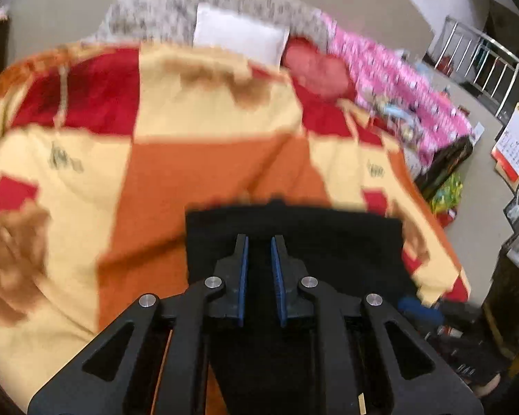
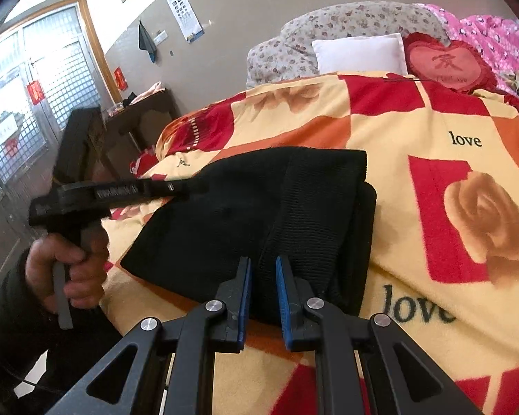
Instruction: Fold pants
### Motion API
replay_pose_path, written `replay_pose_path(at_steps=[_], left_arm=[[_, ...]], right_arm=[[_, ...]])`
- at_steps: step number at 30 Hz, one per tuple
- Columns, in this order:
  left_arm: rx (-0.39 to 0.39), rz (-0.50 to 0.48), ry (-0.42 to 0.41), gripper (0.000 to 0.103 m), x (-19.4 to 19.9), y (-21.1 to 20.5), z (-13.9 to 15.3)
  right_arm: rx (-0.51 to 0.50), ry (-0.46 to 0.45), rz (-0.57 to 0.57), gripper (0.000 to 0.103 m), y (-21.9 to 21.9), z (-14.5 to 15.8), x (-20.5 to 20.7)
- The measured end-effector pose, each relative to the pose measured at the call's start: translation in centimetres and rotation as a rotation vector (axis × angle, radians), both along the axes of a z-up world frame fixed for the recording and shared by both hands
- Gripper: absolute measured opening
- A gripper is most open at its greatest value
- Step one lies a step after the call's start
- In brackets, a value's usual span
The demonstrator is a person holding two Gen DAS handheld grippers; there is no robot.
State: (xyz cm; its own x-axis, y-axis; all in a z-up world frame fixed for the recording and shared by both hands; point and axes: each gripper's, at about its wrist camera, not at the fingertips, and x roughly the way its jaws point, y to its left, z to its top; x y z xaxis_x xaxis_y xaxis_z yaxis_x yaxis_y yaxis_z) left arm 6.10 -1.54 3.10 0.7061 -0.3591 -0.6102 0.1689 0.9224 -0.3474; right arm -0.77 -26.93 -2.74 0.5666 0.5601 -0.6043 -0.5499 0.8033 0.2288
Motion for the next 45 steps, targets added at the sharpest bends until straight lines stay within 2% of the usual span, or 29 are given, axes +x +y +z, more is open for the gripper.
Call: replay_pose_path(at_steps=[1,2,6,7,10,11,14,17,20,21,22,24,26,29,31,32,33,37,39,42,44,45], left_arm=[[0.005,0.010,-0.024,0.014,0.2,0.1,0.6],[0.017,0.021,-0.014,0.014,0.7,0.1,0.7],[0.064,-0.004,0.127,0.014,4.0,-0.5,-2.2],[0.074,-0.009,0.137,0.014,4.5,-0.5,-2.8],[0.042,-0.013,0.155,0.014,4.9,0.1,-2.7],[0.048,-0.007,0.144,0.014,4.7,0.2,-2.4],[0.060,0.030,0.009,0.014,1.5,0.4,-0.1],[0.040,-0.006,-0.094,0.014,-2.6,-0.2,0.4],[0.079,-0.038,-0.081,0.014,-4.1,-1.7,-2.6],[0.083,-0.031,-0.106,0.015,-4.4,-1.8,-3.2],[0.070,-0.027,-0.123,0.014,-4.6,-1.7,-3.2],[0.046,-0.035,-0.103,0.017,-4.1,-1.5,-3.1],[0.025,-0.040,-0.101,0.017,-3.8,-1.3,-3.3],[-0.006,-0.047,-0.097,0.017,-3.8,-0.9,-3.3],[-0.040,-0.055,-0.094,0.017,-3.9,-0.4,-3.3],[-0.047,-0.055,-0.093,0.017,-3.8,-0.4,-3.3],[-0.051,-0.055,-0.093,0.017,-3.8,-0.4,-3.3],[-0.054,-0.054,-0.094,0.017,-3.9,-0.3,-3.2],[-0.065,-0.051,-0.092,0.017,-3.9,-0.1,-3.2],[-0.067,-0.048,-0.091,0.017,-3.9,0.0,-3.2],[-0.061,-0.047,-0.095,0.017,-4.1,-0.1,-3.2],[-0.061,-0.047,-0.096,0.017,-4.1,-0.1,-3.2]], right_arm=[[0.005,0.001,-0.001,0.013,-0.1,-0.1,0.0],[0.008,0.000,-0.002,0.013,-0.2,-0.1,-0.1],[0.009,-0.001,-0.004,0.013,-0.2,-0.1,-0.2],[0.009,-0.002,-0.005,0.013,-0.2,-0.1,-0.2],[0.011,-0.003,-0.010,0.013,-0.2,-0.1,-0.2],[0.012,-0.004,-0.011,0.013,-0.2,-0.1,-0.2],[0.016,-0.004,-0.009,0.012,-0.3,-0.1,-0.2],[0.020,0.001,-0.014,0.013,-0.3,0.1,-0.2],[-0.033,0.019,-0.010,0.014,0.4,1.2,0.0],[-0.047,0.015,-0.021,0.014,0.7,1.8,0.2],[-0.055,-0.010,-0.045,0.015,0.9,2.8,0.3],[-0.061,-0.078,-0.068,0.016,1.9,5.0,1.0],[-0.104,-0.105,-0.073,0.016,3.9,6.4,2.7],[-0.193,-0.066,-0.011,0.016,6.7,5.7,5.8],[-0.338,-0.005,-0.096,0.016,7.4,3.6,8.4],[-0.376,0.061,-0.107,0.016,7.3,2.2,9.6],[-0.353,0.049,-0.099,0.016,7.1,1.9,9.8],[-0.267,0.094,-0.086,0.016,5.7,2.8,9.9],[-0.176,0.053,-0.091,0.016,3.8,4.3,9.2],[-0.090,-0.013,-0.178,0.017,1.6,6.4,8.5],[-0.091,0.003,-0.135,0.017,1.8,6.2,8.7],[-0.137,0.014,-0.109,0.017,2.4,5.3,8.8]])
